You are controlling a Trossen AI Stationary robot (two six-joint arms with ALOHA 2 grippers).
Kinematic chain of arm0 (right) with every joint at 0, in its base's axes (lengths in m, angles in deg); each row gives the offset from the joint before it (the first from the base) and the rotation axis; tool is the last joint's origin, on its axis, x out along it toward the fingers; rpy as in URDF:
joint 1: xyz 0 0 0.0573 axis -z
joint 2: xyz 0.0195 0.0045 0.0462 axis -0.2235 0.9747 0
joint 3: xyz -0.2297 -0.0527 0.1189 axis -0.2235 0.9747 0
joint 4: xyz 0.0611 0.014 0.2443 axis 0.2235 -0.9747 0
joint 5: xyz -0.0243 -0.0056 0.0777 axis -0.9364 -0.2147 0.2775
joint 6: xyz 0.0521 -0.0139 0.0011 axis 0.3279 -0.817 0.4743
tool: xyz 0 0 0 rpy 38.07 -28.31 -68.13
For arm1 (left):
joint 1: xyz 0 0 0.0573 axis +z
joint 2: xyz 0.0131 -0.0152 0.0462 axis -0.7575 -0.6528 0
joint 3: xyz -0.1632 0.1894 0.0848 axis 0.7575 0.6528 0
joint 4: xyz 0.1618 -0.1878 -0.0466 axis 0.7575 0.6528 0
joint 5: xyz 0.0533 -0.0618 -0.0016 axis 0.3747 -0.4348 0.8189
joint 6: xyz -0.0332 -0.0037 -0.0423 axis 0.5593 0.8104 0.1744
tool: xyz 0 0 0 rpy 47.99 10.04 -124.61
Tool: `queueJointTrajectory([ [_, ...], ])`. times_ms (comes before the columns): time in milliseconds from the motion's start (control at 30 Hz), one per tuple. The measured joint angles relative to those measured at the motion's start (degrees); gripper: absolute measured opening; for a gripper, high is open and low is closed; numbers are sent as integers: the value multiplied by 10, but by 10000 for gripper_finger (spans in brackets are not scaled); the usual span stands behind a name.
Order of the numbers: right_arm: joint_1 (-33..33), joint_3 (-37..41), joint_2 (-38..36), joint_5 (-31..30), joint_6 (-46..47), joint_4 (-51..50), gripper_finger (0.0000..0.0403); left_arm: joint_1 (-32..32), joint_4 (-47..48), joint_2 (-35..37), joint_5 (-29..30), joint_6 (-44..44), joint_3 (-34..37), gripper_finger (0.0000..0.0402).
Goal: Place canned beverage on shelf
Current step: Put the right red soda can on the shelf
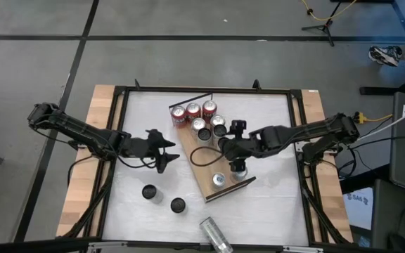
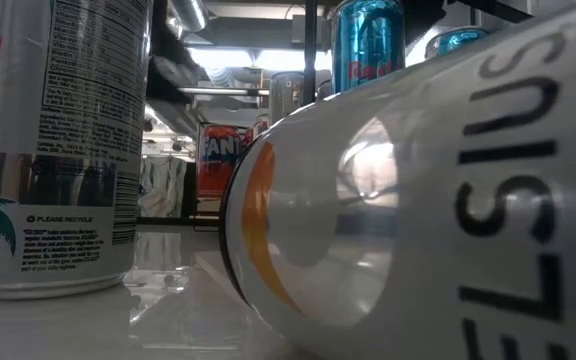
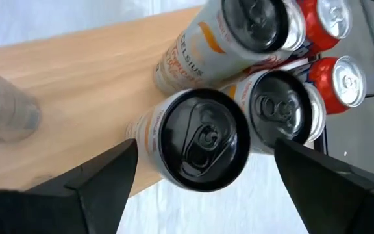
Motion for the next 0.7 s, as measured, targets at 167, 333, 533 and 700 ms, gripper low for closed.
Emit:
queueJointTrajectory([
  [167, 0, -20, -1, 16, 0, 0, 358, 0, -114, 0, -43, -60, 0, 279],
  [333, 0, -41, -1, 41, 0, 1, 358, 0, -220, 0, -86, -98, -2, 279],
  [533, 0, -48, -1, 67, 0, 16, 358, -7, -160, -9, -116, -105, -70, 279],
  [700, 0, -48, -1, 93, -1, 32, 358, -37, -62, -54, -107, -160, -170, 279],
])
